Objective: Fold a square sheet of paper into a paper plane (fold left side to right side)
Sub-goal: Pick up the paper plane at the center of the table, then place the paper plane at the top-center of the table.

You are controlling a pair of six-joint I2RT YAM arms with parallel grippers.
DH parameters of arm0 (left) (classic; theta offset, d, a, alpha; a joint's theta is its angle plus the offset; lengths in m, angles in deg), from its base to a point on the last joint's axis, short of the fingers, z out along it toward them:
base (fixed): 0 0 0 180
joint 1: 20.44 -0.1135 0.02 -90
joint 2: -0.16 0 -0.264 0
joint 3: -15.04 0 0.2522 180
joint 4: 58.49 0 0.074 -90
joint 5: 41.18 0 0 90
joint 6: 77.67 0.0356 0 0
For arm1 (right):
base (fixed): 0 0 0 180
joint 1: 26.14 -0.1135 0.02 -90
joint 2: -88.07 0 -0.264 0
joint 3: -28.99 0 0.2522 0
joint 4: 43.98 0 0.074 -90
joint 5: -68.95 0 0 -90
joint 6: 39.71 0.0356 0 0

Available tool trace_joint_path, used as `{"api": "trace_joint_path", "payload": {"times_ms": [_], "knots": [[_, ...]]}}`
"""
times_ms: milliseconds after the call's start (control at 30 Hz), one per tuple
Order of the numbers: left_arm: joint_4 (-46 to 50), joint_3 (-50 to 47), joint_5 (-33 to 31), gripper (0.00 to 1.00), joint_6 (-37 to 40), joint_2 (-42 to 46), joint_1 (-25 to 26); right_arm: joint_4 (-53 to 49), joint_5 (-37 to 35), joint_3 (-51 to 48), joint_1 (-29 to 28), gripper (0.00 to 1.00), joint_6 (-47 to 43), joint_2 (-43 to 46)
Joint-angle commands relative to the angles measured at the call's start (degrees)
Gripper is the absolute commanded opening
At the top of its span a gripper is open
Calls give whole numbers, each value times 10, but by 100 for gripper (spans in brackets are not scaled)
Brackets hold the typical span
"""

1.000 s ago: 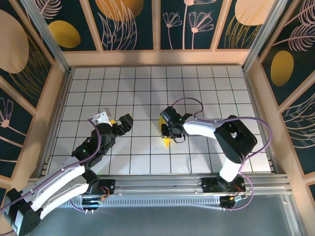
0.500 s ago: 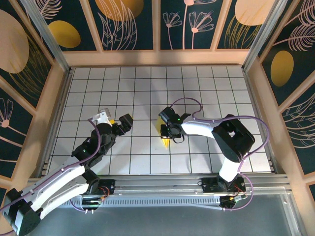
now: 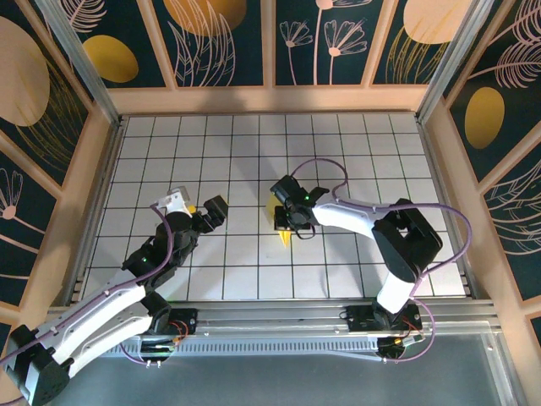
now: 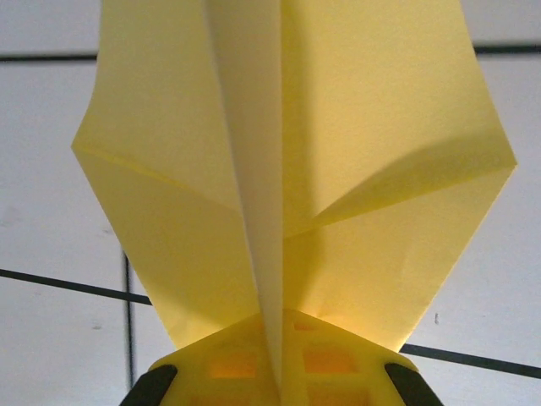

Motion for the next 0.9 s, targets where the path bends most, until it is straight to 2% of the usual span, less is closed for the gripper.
{"api": "trace_joint_path", "payload": {"times_ms": [0,167,400,533,867], "knots": [[10,23,-14,99,49,7,-2,-40,-26,47,19,0,-18,15],[18,38,-10,99,110,17,-2,-69,-27,130,56,0,-47,-29],[36,39,-10,99,170,50,-2,-112,-32,282,100,0,-82,-143],[38,35,3,99,181,63,-2,-143,-43,371,110,0,-98,-216],[38,34,19,99,197,56,-2,-237,-10,581,130,0,-134,-374]]}}
